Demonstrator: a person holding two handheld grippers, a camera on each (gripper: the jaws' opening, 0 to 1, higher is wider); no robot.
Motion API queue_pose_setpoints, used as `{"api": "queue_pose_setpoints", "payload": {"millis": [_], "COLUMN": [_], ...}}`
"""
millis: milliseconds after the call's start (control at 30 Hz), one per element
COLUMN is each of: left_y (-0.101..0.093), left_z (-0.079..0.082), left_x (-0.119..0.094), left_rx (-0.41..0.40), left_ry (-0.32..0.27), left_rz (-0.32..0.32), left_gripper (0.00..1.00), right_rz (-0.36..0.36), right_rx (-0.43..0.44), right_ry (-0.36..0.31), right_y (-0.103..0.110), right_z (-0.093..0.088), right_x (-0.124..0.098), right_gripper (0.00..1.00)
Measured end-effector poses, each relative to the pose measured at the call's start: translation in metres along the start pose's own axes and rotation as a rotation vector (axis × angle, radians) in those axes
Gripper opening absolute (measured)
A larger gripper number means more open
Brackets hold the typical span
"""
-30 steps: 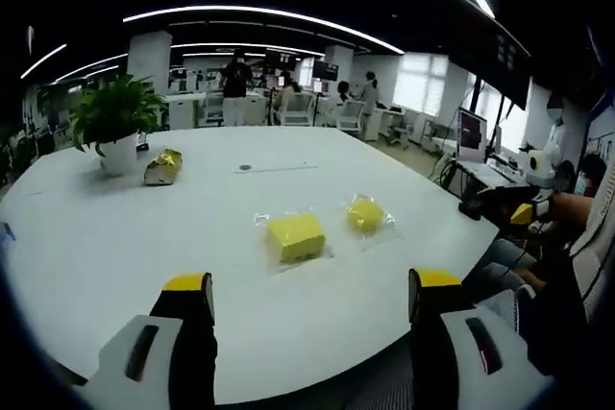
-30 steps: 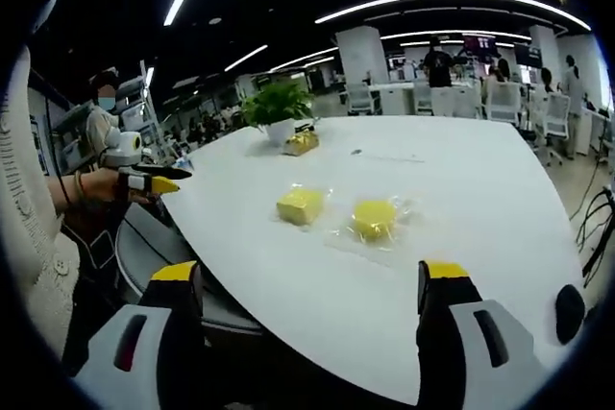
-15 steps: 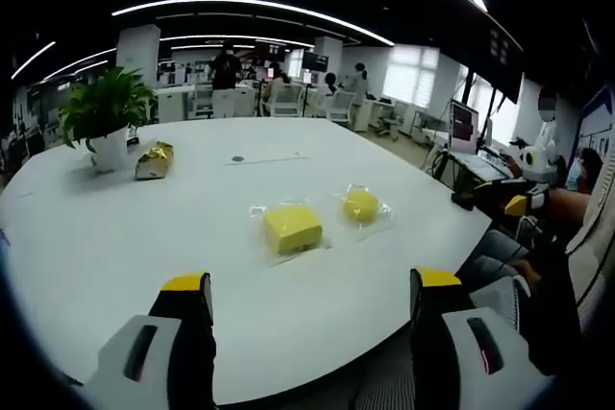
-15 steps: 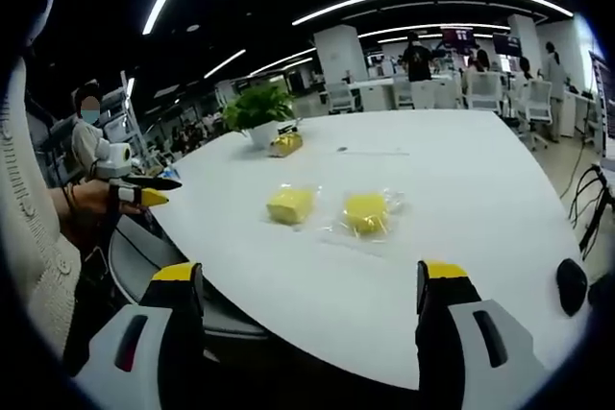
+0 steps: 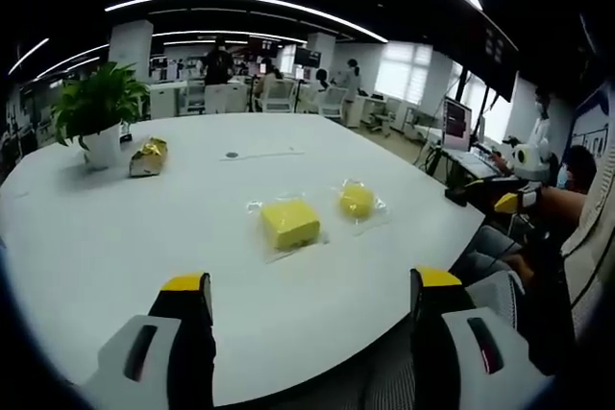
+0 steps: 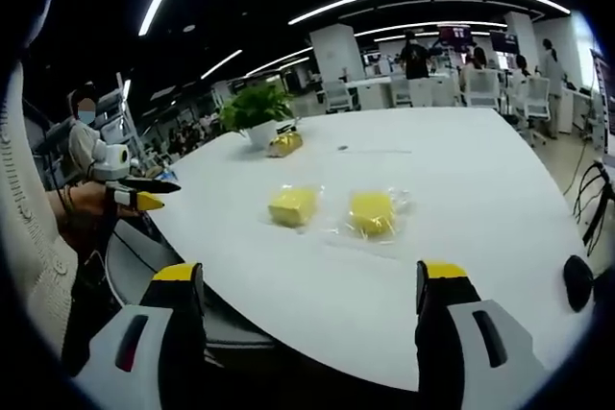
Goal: Compare the silicone blocks by pressing each to a similar depth, holding the contact briefly, and releasing to observe deformation and rebound differences across the visible hardness samples.
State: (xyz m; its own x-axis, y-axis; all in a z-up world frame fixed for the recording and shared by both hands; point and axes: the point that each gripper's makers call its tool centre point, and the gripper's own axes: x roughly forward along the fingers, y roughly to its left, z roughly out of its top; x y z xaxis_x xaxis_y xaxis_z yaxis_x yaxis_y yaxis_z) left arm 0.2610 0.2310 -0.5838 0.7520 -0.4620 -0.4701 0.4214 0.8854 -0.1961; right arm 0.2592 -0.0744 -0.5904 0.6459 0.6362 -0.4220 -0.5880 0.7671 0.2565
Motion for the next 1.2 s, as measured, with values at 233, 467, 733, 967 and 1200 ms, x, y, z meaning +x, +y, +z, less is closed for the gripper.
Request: {"api": "queue_pose_setpoints", "payload": {"millis": [233, 467, 733, 967, 1200], "left_y": [0.0024, 0.0020, 0.0023, 0.0011, -0.0002], "left_z": [-0.0035, -0.0067, -0.0060, -0.0026, -0.0015], "left_x": [-0.0025, -0.0067, -0.0084, -0.0076, -0.0067], "left_rx": [-0.005, -0.006, 0.006, 0.009, 0.014], "left_ry": [-0.003, -0.006, -0.009, -0.015, -0.016], "left_rz": [-0.004, -0.012, -0.011, -0.012, -0.010], "left_gripper": [0.85, 0.84, 0.83, 0.83, 0.83], "right_rz": [0.018, 0.012, -0.001, 0.003, 0.002], "right_rx": [-0.003, -0.020, -0.014, -0.013, -0.017], "right_ry": [0.028, 0.030, 0.025, 0.025, 0.023], "right_y": [0.0078, 0.0097, 0.0099, 0.0104, 0.0079], "right_z": [-0.0047, -0.0047, -0.0080, -0.0104, -0.0086], "right_x": [0.0062, 0.0053, -0.0004, -0.0010, -0.0009], "right_gripper": [0.84, 0.85, 0.84, 0.84, 0.84]}}
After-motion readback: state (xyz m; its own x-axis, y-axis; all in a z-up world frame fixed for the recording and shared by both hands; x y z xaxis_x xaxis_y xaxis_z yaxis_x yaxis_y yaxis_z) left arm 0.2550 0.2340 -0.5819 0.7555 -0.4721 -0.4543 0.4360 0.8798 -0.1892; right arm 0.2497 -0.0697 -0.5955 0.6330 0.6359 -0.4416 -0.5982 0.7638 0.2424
